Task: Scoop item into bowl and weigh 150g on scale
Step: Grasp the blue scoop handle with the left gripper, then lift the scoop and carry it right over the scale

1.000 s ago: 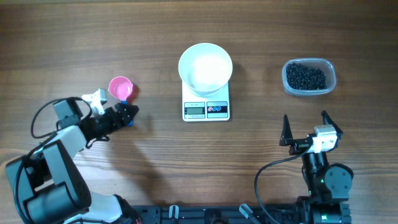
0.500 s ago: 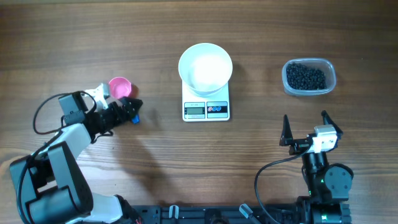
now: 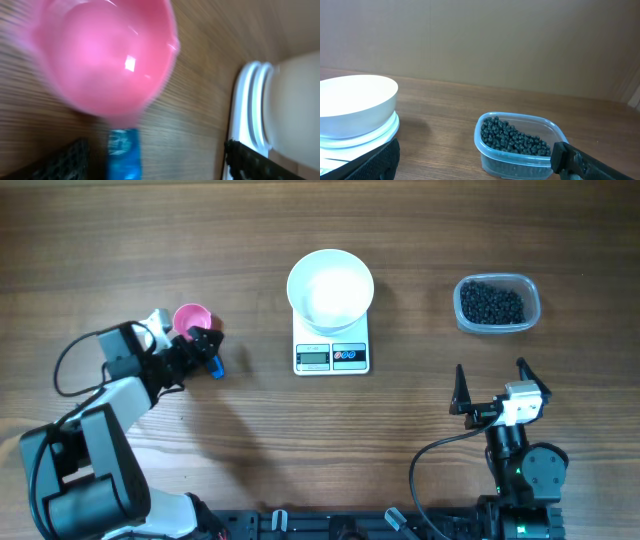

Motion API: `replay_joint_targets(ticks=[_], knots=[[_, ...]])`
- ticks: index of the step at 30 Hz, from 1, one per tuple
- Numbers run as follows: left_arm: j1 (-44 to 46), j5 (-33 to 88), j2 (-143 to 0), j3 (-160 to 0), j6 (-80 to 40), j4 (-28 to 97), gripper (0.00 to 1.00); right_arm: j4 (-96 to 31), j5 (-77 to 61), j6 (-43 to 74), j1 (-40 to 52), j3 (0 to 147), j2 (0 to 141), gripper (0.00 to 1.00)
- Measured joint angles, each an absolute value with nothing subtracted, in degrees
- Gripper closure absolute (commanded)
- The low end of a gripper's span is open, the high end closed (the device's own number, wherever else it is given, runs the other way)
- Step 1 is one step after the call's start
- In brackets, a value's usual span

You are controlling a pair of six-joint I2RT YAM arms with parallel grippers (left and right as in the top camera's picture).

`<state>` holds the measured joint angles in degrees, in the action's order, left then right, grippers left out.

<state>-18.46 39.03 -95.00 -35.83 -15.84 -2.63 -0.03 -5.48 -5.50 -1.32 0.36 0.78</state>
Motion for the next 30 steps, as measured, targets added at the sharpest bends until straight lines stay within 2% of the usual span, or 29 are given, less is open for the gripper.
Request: replay_joint_targets(ticks=[6,8,10,13,22,27,30], knots=[[-13.28,35.99,-94.80,-35.97,-15.86,-3.31,0.06,-0.03,-5.48,-5.50,-1.32,0.36,0.78,0.00],[-12.80,34.96,-94.63,-35.97,-15.86,-3.29,0.11,-0.03,-5.48,-5.50,-1.32,0.36,0.78,0.00],[-12.73,34.04,-94.61,-35.97,-15.99,-3.22,0.28,-0.03,-5.48,-5.50,-1.32,0.36,0.78,0.00],[-12.75,32.38,-94.76,-35.83,-16.43,-2.81,0.39,-0.03,-5.48,-5.50,-1.32,0.36,0.80,0.00],[-12.80,30.04,-95.04,-35.73,-16.88,-2.76,0.43,-0.03,-5.48,-5.50,-1.32,0.36,0.78,0.00],[-12.75,29.58,-95.07,-35.66,-16.93,-2.48,0.62,-0.03,-5.48,-5.50,-1.32,0.36,0.78,0.00],[-12.75,29.34,-95.31,-35.46,-17.08,-2.24,0.63,-0.03,-5.48,-5.50,-1.32,0.36,0.80,0.00]])
